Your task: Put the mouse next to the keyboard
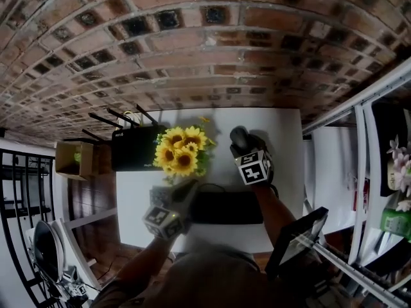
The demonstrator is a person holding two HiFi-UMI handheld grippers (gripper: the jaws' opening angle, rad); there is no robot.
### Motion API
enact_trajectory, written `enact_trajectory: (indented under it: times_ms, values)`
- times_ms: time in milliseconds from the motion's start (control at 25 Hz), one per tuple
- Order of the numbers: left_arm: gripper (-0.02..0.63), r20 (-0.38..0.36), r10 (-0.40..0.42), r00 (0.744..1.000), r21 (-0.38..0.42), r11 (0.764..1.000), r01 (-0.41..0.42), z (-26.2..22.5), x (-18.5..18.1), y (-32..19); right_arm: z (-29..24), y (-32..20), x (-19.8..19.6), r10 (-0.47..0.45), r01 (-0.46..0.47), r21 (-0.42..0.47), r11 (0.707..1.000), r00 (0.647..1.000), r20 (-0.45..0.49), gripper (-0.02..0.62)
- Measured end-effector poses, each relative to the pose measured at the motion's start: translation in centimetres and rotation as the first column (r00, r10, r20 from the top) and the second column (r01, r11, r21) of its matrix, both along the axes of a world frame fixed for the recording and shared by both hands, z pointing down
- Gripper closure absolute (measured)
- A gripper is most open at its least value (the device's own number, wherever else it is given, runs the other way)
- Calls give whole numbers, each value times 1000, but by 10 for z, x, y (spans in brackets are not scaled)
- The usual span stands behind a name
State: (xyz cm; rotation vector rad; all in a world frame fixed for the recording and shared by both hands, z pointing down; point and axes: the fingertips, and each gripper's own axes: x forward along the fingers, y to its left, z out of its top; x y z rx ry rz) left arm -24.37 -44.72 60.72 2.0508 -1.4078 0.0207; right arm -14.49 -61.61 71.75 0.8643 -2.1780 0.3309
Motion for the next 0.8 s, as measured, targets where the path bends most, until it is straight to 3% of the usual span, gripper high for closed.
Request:
enact_trajectory:
  times_ms: [480, 800]
  values:
    - [604, -4, 117, 993, 121, 986, -116, -27, 21, 13, -64, 69, 57, 143, -144, 78, 986, 989, 22, 284]
    - [604, -25, 249, 968, 143, 959, -243, -37, 47, 53, -76, 138, 129, 315, -312, 106, 944, 949, -14, 285]
